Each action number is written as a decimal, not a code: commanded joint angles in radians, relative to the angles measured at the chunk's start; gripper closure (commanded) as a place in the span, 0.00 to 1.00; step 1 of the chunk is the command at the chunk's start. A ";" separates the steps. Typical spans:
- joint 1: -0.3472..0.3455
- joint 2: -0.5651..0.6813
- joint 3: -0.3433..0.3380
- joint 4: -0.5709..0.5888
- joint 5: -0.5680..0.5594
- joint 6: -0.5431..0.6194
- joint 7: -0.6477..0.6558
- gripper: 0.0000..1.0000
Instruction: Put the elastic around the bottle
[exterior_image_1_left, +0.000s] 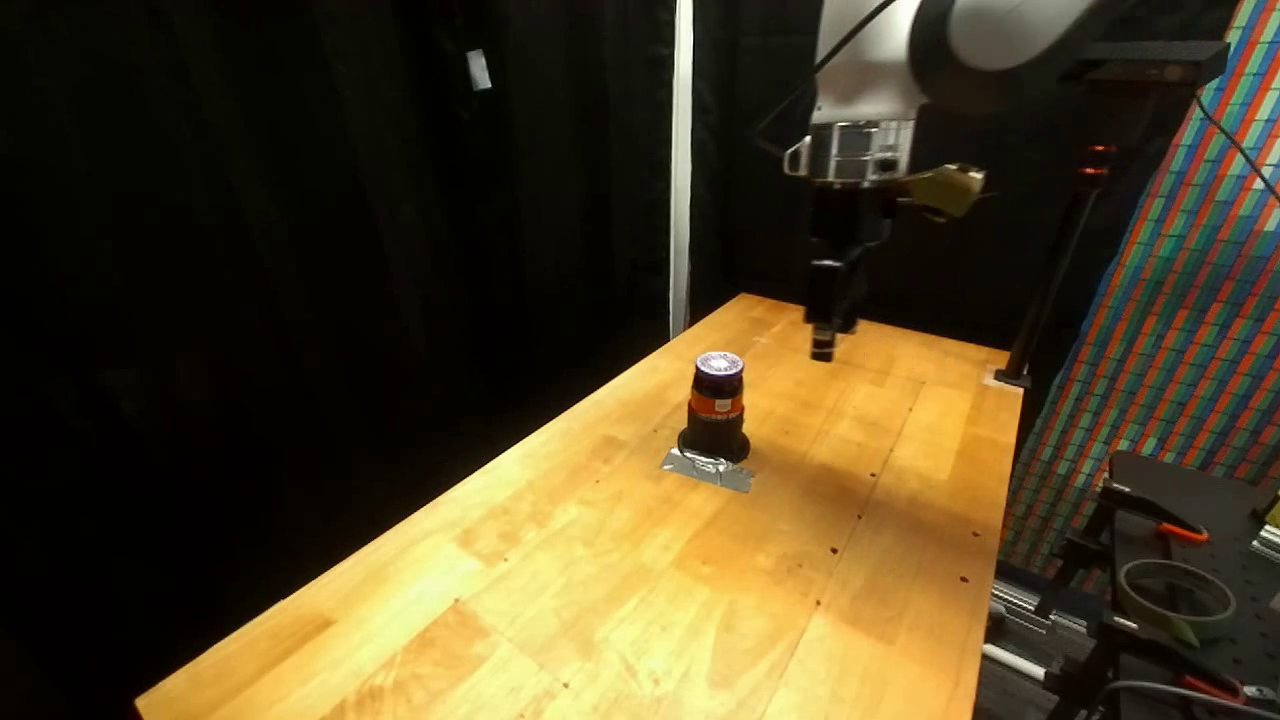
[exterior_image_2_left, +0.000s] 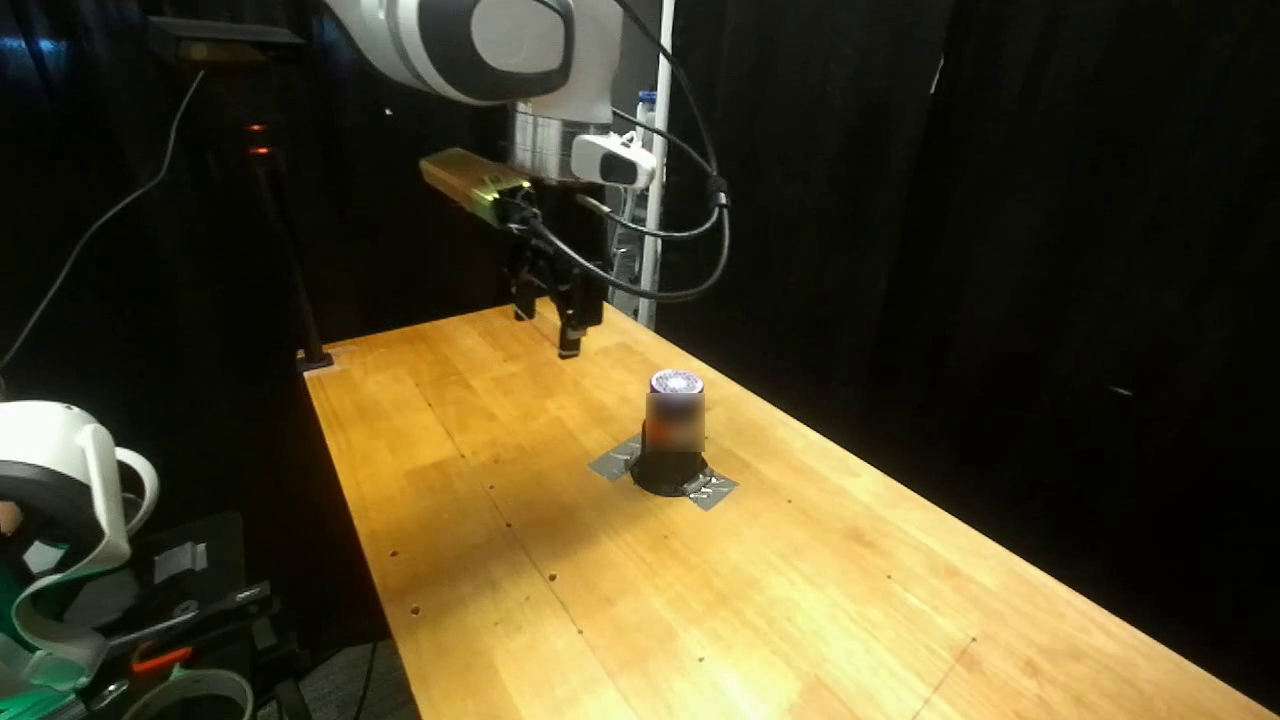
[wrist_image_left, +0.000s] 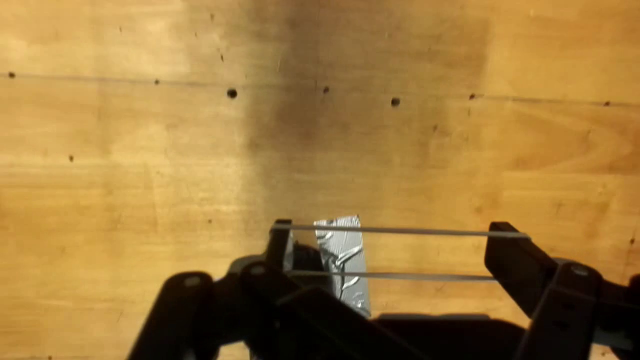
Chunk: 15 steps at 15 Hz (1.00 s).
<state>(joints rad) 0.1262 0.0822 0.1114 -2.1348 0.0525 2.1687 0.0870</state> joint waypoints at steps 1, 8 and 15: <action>0.001 0.217 -0.018 0.241 -0.083 0.056 0.047 0.00; 0.014 0.453 -0.064 0.483 -0.149 0.086 0.045 0.00; 0.010 0.546 -0.078 0.576 -0.142 0.105 0.025 0.00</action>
<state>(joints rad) 0.1261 0.5867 0.0478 -1.6219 -0.0743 2.2679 0.1185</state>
